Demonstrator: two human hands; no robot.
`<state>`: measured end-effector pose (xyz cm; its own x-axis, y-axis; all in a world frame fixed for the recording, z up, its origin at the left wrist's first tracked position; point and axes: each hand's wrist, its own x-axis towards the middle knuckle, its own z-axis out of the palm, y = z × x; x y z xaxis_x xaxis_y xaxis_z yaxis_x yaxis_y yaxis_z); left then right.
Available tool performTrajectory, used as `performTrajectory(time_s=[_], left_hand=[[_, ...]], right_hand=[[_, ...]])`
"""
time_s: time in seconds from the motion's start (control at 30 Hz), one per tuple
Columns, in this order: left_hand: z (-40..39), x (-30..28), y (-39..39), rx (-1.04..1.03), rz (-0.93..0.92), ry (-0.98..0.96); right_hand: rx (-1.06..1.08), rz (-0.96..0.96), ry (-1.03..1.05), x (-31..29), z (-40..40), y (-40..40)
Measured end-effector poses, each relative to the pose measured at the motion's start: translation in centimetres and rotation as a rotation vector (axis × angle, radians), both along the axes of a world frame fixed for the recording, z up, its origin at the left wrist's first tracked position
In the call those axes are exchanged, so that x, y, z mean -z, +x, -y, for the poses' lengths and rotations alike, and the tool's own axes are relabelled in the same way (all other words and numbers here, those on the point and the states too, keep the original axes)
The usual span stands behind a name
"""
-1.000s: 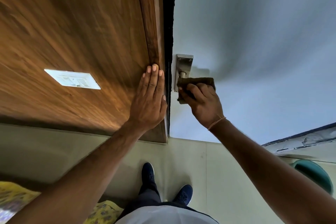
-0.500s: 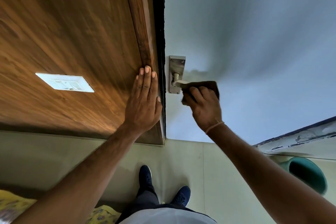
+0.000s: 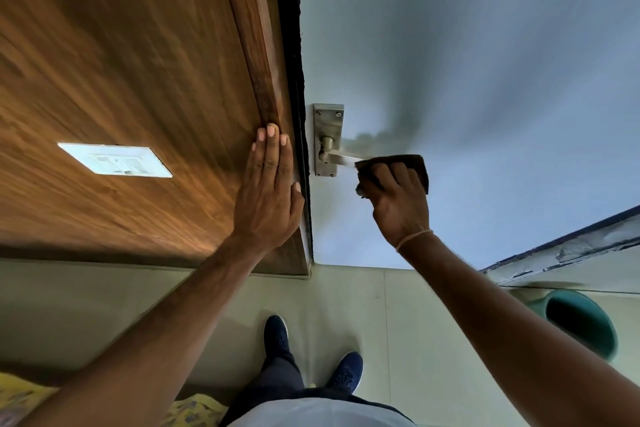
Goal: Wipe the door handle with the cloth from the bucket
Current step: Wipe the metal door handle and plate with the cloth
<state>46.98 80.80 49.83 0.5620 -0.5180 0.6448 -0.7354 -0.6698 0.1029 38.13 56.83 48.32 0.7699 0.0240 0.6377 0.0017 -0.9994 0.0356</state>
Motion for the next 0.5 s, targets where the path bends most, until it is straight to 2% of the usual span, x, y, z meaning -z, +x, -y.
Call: performTrajectory(time_s=[0.2,0.4,0.5], left_hand=[[0.1,0.0,0.0,0.004,-0.011,-0.006],[0.2,0.2,0.0,-0.007,-0.005,-0.008],[0.4,0.2,-0.1,-0.011,-0.011,-0.012]], right_hand=[[-0.082,-0.003,-0.063,-1.6,-4.3,2.6],[-0.01,-0.031,0.009,-0.1,0.1,0.0],[-0.018,-0.037,-0.008,-0.5,-0.7,0.6]])
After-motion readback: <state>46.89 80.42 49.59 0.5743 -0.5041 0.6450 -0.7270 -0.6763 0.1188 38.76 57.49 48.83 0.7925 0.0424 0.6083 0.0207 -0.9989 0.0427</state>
